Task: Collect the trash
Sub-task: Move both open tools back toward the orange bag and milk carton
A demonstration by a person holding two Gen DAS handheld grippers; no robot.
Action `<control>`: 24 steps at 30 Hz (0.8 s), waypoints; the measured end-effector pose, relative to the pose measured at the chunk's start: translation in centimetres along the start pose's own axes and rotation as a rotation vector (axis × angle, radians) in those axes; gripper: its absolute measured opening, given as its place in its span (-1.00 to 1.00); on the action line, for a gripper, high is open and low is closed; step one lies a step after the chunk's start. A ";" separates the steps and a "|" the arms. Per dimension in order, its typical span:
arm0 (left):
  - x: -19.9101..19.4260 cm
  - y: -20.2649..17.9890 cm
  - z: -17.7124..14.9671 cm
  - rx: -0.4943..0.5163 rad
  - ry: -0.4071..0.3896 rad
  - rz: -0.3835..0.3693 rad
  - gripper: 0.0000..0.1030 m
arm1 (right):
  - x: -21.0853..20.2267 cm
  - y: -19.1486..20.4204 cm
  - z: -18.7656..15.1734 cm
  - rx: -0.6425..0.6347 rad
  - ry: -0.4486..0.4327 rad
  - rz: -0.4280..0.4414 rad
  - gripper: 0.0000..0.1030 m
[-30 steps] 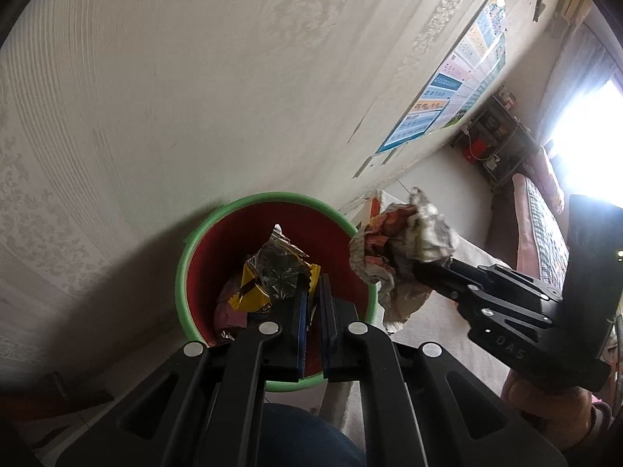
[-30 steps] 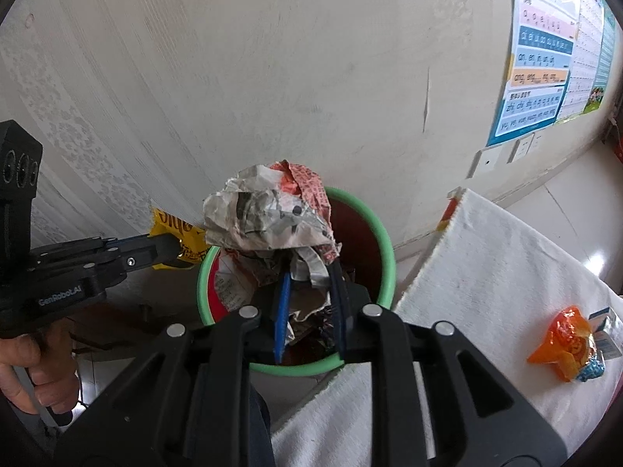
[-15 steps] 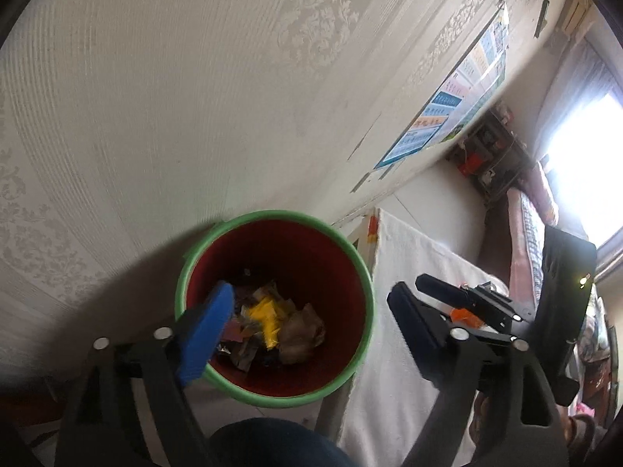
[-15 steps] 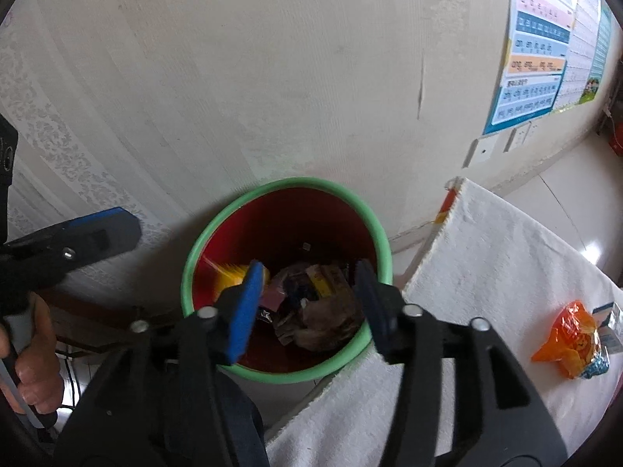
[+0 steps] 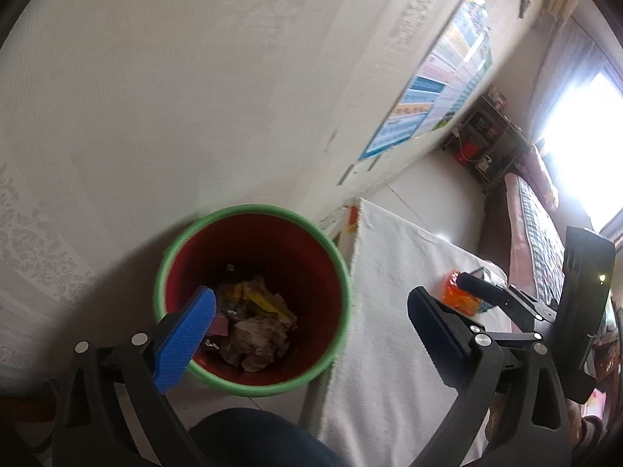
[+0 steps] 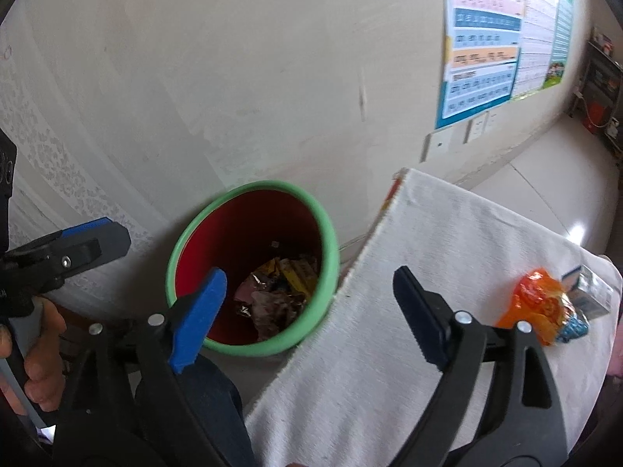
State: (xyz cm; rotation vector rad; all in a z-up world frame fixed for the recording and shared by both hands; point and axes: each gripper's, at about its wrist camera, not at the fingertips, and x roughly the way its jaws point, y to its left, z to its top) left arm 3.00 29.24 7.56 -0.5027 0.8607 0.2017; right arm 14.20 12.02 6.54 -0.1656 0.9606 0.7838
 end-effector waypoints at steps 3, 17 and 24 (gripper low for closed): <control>0.1 -1.8 -0.1 0.026 0.004 -0.013 0.84 | -1.5 -1.6 -0.5 0.024 -0.020 -0.014 0.71; 2.3 -13.0 -1.5 0.158 0.042 -0.069 0.84 | -8.2 -12.5 -4.6 0.173 -0.085 -0.135 0.75; 3.9 -18.9 -2.1 0.211 0.068 -0.111 0.84 | -11.6 -18.3 -7.2 0.256 -0.091 -0.204 0.78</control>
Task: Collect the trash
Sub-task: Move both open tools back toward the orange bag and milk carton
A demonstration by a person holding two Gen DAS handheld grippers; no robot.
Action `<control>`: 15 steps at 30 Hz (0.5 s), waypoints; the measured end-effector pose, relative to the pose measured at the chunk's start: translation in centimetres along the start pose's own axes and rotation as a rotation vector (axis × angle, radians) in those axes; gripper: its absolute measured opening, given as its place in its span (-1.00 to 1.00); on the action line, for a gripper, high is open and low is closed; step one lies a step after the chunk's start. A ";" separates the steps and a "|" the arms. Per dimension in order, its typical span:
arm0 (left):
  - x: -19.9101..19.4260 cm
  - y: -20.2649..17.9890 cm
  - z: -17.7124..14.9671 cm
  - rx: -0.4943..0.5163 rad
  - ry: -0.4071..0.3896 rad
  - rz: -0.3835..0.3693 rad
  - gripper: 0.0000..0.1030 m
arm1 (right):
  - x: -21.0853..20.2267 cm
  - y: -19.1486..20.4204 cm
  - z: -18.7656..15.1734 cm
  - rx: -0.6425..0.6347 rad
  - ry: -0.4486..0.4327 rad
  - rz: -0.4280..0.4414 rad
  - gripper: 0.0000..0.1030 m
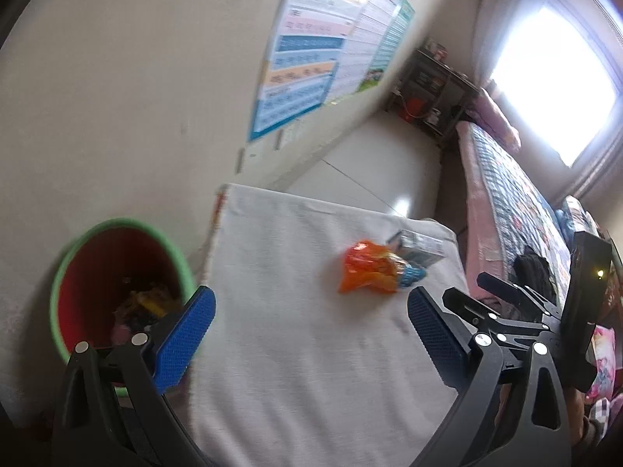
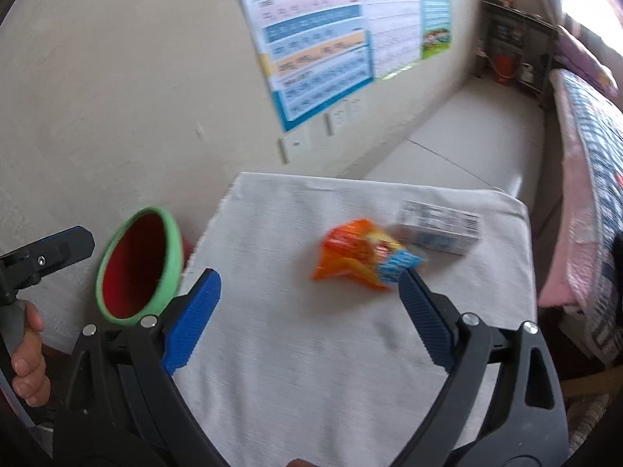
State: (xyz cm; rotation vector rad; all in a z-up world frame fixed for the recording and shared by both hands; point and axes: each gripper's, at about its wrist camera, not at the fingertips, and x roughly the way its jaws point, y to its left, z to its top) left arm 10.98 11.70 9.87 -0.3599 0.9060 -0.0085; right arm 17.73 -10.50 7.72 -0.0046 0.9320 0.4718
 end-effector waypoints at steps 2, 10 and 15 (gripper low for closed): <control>0.6 -1.7 0.1 0.019 0.009 -0.011 0.84 | -0.6 -1.6 -0.2 0.020 -0.006 -0.017 0.78; 3.2 -8.1 0.8 0.102 0.046 -0.058 0.84 | -1.9 -7.3 -1.0 0.086 -0.009 -0.069 0.81; 5.4 -10.2 0.7 0.098 0.091 -0.090 0.84 | -1.5 -10.4 -1.4 0.119 0.003 -0.094 0.81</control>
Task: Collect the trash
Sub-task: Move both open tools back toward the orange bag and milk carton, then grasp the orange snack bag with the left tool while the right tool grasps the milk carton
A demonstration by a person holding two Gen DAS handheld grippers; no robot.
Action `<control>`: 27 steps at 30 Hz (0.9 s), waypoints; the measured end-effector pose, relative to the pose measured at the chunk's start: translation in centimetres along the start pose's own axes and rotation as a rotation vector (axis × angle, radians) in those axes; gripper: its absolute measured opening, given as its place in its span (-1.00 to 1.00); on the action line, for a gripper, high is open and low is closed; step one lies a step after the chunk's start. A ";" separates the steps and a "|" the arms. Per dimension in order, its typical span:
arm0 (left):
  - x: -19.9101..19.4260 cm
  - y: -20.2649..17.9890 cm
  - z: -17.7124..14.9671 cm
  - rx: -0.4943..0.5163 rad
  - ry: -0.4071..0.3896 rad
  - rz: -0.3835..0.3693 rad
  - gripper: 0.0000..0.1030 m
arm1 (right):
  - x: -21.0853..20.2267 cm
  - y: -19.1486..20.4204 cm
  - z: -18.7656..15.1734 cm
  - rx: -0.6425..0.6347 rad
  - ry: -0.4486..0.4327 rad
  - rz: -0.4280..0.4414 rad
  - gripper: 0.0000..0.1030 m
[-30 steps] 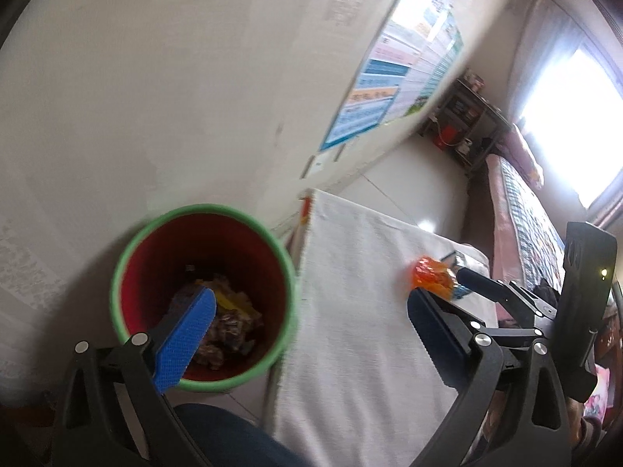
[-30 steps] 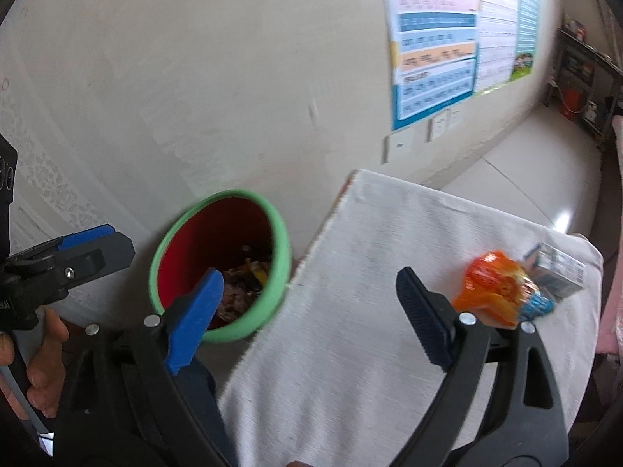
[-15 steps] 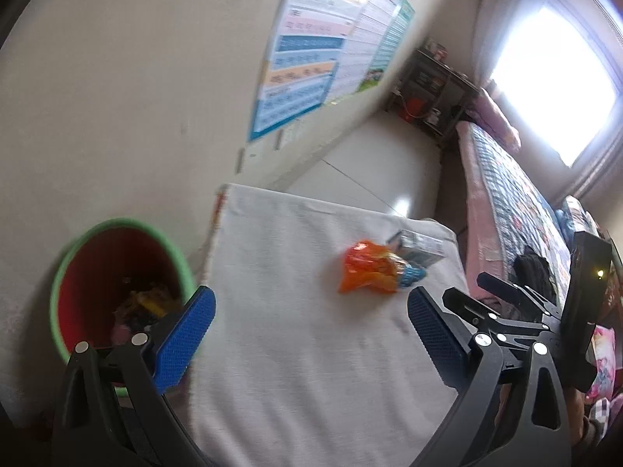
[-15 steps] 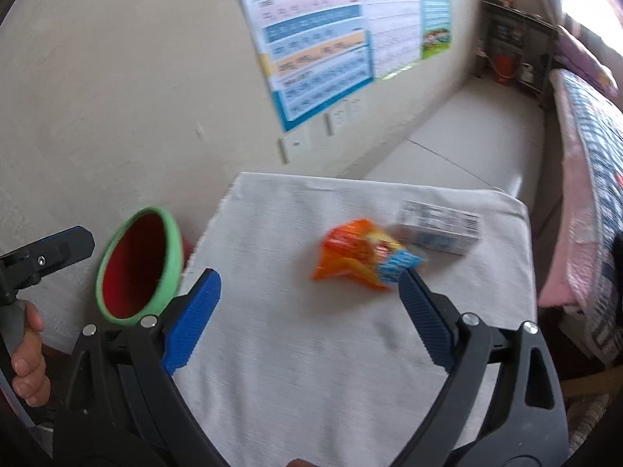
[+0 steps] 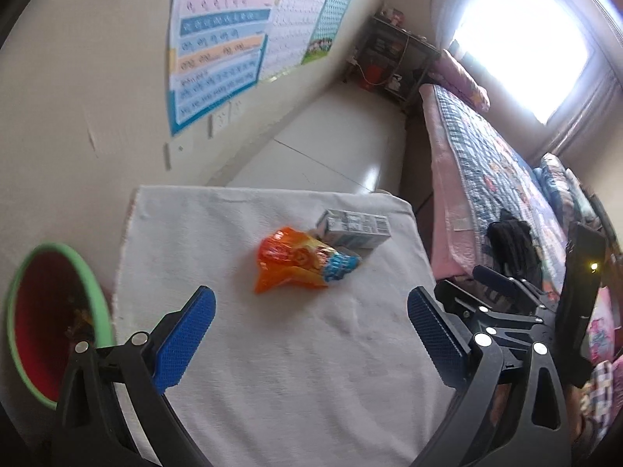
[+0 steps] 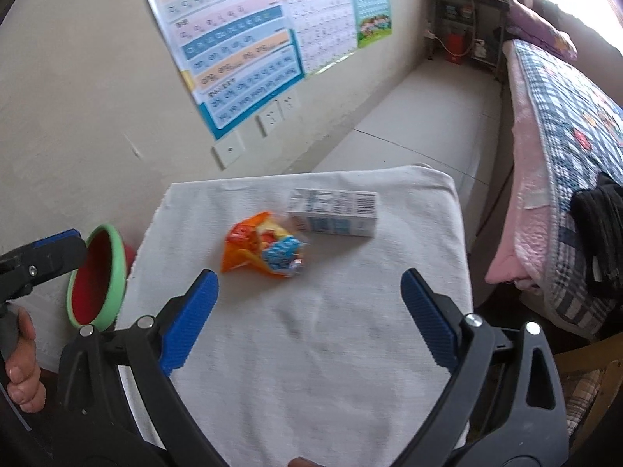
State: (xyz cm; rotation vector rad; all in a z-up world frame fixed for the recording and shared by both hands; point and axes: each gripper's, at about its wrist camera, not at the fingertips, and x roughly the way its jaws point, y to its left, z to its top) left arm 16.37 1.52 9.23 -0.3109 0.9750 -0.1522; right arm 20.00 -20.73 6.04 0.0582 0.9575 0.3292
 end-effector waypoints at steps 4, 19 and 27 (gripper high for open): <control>1.0 -1.0 1.9 -0.017 -0.010 -0.016 0.84 | 0.2 -1.8 0.2 0.019 0.011 -0.011 0.81; 13.2 -0.3 2.3 -0.153 0.187 -0.013 0.83 | 4.9 -5.2 1.6 -0.027 0.078 -0.061 0.81; 18.6 0.3 1.6 -0.203 0.258 0.044 0.82 | 6.0 -6.6 0.3 -0.033 0.119 -0.061 0.81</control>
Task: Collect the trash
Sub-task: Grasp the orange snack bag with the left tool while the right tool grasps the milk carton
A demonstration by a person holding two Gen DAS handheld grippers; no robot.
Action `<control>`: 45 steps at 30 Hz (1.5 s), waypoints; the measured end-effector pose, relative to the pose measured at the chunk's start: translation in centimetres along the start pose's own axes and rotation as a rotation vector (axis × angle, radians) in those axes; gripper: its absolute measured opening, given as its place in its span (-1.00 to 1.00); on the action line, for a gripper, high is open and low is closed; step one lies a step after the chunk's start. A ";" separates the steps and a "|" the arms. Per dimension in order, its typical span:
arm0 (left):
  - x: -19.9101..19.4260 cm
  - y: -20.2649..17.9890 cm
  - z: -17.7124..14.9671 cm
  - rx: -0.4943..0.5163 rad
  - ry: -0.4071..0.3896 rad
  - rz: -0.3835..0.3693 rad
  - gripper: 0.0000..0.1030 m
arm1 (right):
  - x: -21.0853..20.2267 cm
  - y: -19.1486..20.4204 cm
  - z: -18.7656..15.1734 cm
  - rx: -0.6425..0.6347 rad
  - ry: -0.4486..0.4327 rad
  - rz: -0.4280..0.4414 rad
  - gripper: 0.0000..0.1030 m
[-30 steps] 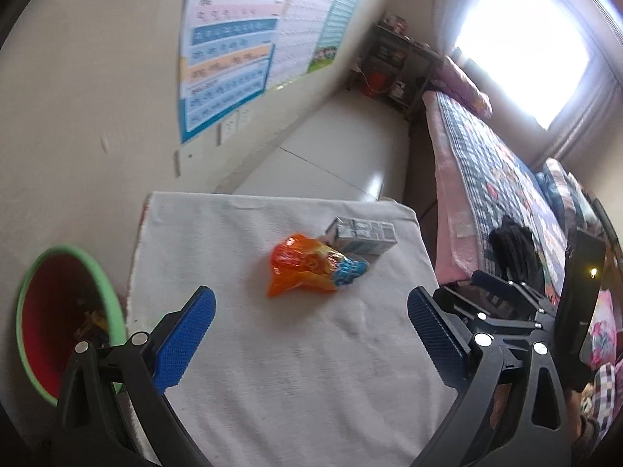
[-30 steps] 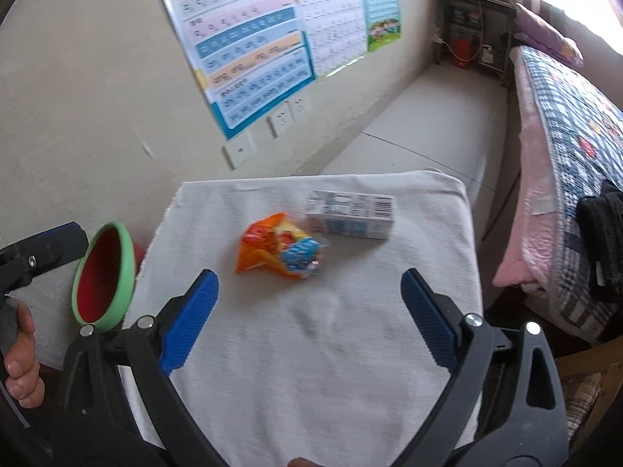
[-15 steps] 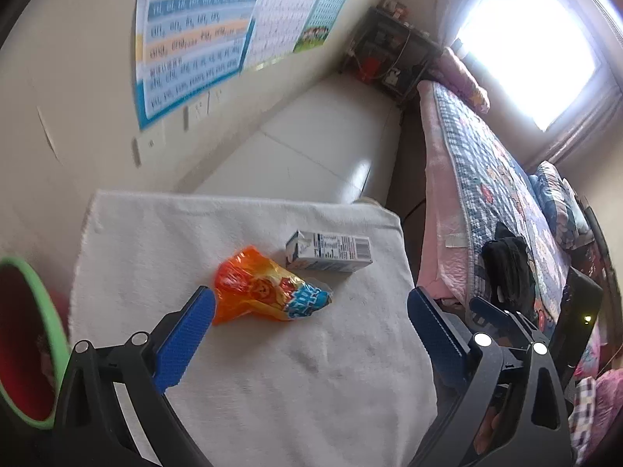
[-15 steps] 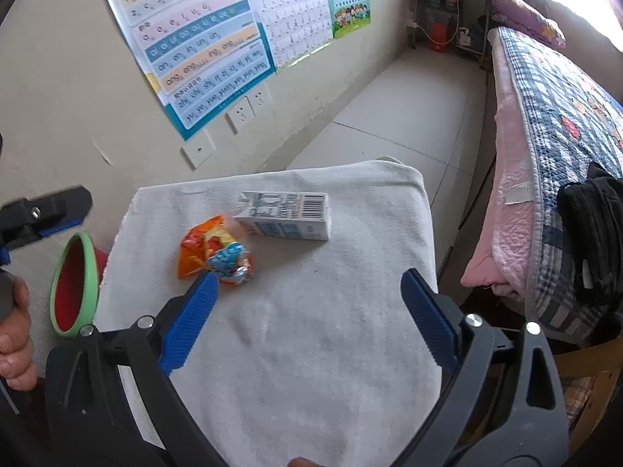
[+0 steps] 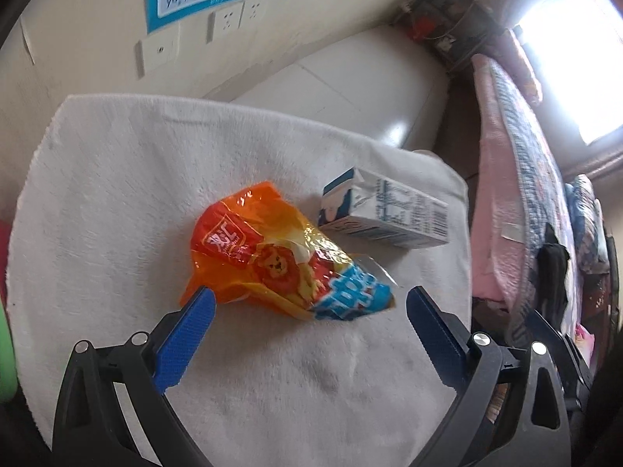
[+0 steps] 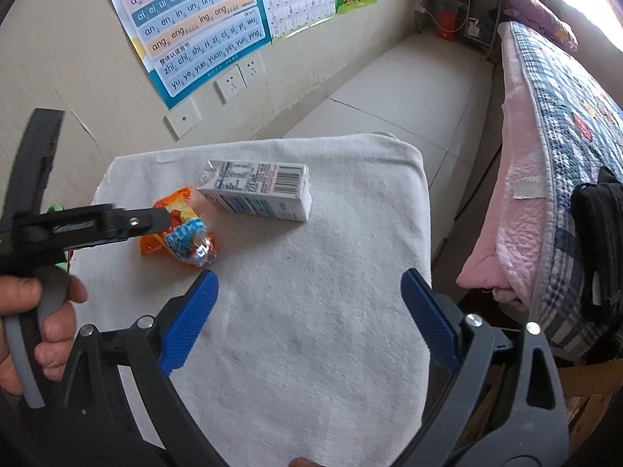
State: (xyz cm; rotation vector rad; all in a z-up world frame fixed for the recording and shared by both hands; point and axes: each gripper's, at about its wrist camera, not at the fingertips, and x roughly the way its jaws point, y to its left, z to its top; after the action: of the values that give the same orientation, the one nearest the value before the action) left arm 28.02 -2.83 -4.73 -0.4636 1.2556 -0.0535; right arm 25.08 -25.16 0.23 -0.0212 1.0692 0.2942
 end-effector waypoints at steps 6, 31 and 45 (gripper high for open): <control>3.1 0.7 0.1 -0.012 0.050 0.082 0.77 | 0.3 -0.4 0.5 -0.019 0.001 -0.013 0.81; -4.5 6.6 -3.5 0.094 0.016 -0.046 -0.17 | 9.0 7.3 5.7 -0.465 0.057 -0.106 0.81; -7.0 9.9 -5.5 0.078 -0.014 -0.024 -0.16 | 12.6 9.9 4.1 -0.705 0.173 -0.125 -0.01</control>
State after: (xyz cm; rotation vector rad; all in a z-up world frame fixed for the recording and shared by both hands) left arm 18.60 6.43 -3.29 -0.4107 1.2299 -0.1187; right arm 31.74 -12.10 -7.50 -0.7528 1.0833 0.5500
